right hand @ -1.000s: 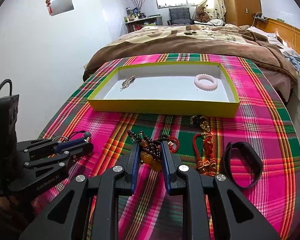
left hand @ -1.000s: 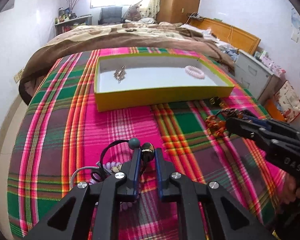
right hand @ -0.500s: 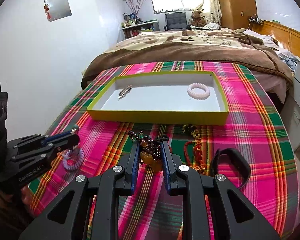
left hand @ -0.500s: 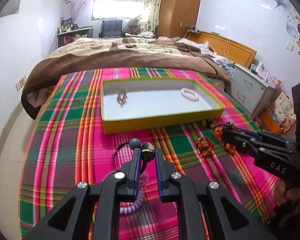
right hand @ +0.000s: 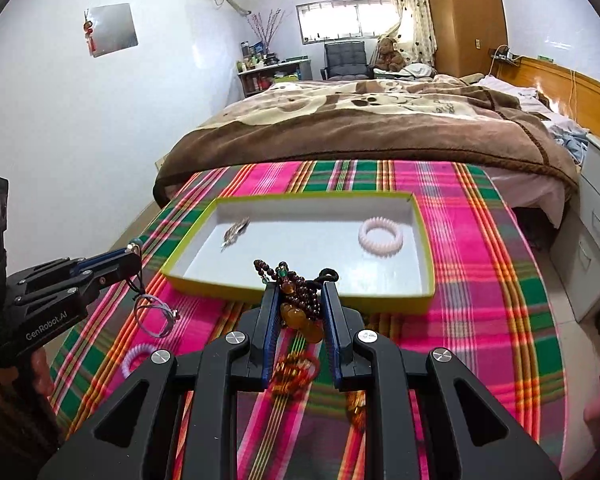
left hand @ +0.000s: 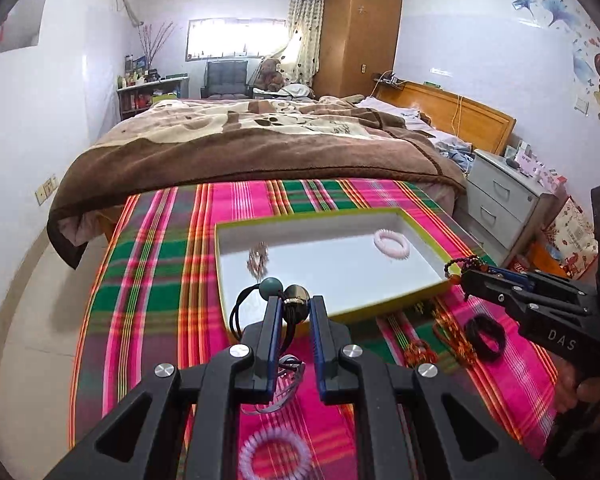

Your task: Organize jewelry

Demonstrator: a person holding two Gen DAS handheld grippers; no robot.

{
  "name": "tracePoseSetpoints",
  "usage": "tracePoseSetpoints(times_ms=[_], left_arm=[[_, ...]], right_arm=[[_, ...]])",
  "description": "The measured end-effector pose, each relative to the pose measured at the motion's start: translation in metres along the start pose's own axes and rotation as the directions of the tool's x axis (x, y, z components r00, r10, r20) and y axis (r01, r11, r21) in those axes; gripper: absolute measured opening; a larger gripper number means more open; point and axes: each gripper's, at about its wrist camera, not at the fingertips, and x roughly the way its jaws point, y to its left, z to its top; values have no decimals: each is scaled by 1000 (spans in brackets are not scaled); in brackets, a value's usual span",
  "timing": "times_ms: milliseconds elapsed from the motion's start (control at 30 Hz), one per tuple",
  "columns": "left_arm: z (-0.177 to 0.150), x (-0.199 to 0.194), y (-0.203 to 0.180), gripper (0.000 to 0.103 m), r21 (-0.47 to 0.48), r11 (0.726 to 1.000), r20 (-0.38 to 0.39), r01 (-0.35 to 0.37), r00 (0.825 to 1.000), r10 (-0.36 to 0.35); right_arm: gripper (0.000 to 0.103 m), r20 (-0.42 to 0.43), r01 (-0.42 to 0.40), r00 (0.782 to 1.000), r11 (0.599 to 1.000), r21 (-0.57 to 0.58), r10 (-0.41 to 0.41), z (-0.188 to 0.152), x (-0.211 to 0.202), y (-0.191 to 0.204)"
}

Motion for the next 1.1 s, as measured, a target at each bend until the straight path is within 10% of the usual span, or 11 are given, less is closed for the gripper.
tracePoseSetpoints(times_ms=[533, 867, 1100], left_arm=[[-23, -14, 12, 14, -104, 980, -65, 168, 982, -175], [-55, 2, 44, 14, -166, 986, -151, -32, 989, 7], [-45, -8, 55, 14, -159, 987, -102, -32, 995, 16]], right_arm=[[21, 0, -9, 1000, 1000, 27, 9, 3, -1, -8], [21, 2, -32, 999, 999, -4, 32, -4, -7, 8], [21, -4, -28, 1000, 1000, -9, 28, -4, -5, 11]])
